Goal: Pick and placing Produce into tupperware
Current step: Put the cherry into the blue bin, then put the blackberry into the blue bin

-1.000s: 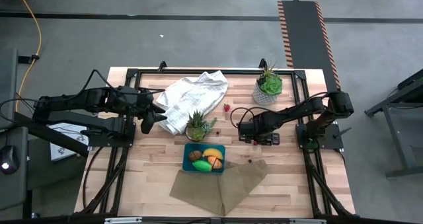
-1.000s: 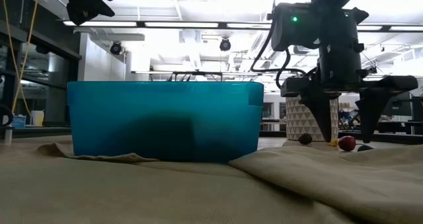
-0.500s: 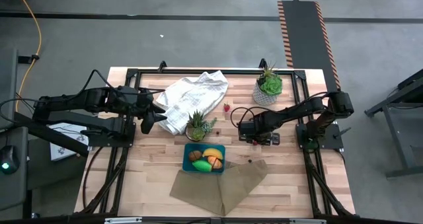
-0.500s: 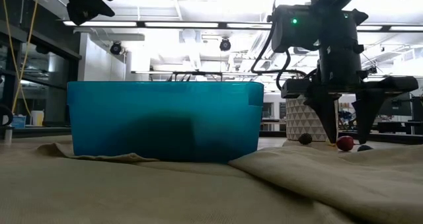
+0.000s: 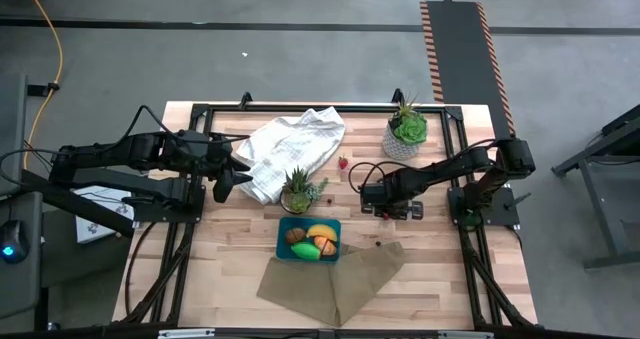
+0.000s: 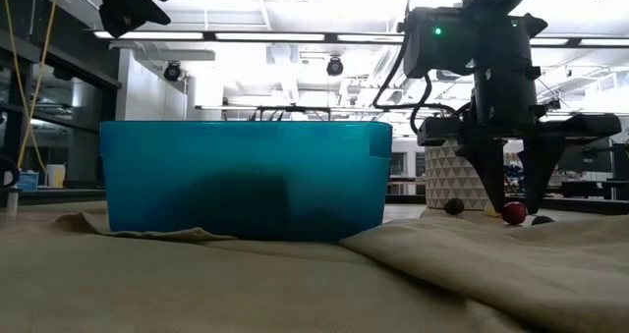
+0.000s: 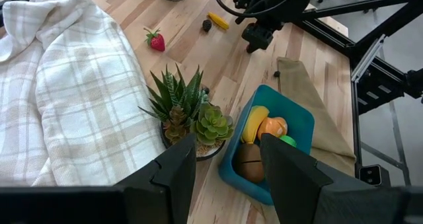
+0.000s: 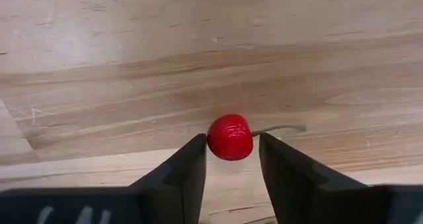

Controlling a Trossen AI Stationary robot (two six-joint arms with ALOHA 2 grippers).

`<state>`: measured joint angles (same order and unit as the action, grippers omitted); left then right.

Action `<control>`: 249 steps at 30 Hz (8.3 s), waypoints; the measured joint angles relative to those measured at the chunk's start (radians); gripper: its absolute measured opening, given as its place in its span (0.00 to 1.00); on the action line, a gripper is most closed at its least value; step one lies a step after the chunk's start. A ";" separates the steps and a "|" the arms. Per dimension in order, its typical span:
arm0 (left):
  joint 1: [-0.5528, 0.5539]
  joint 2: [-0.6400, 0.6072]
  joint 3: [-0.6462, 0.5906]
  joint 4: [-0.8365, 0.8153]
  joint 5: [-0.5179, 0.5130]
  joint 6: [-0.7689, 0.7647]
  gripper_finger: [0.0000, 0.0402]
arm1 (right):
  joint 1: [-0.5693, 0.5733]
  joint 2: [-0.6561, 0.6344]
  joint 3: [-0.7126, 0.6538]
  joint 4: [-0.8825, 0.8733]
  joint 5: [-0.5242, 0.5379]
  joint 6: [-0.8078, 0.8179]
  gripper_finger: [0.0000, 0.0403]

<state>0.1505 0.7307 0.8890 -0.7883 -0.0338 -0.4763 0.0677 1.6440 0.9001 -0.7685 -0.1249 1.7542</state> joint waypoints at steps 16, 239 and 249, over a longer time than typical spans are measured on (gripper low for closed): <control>0.000 0.000 0.000 0.000 0.000 0.000 0.39 | 0.000 0.000 0.000 0.011 0.010 -0.004 0.21; 0.000 -0.003 0.000 -0.165 0.310 -0.078 0.39 | 0.167 0.645 1.205 -0.306 0.031 -1.262 0.34; 0.000 -0.003 0.000 -0.165 0.295 -0.078 0.39 | 0.169 0.583 1.206 -0.302 0.126 -1.230 0.34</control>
<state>0.1505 0.7280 0.8890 -0.9535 0.2615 -0.5545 0.2364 2.2268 2.1057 -1.0700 0.0008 0.5239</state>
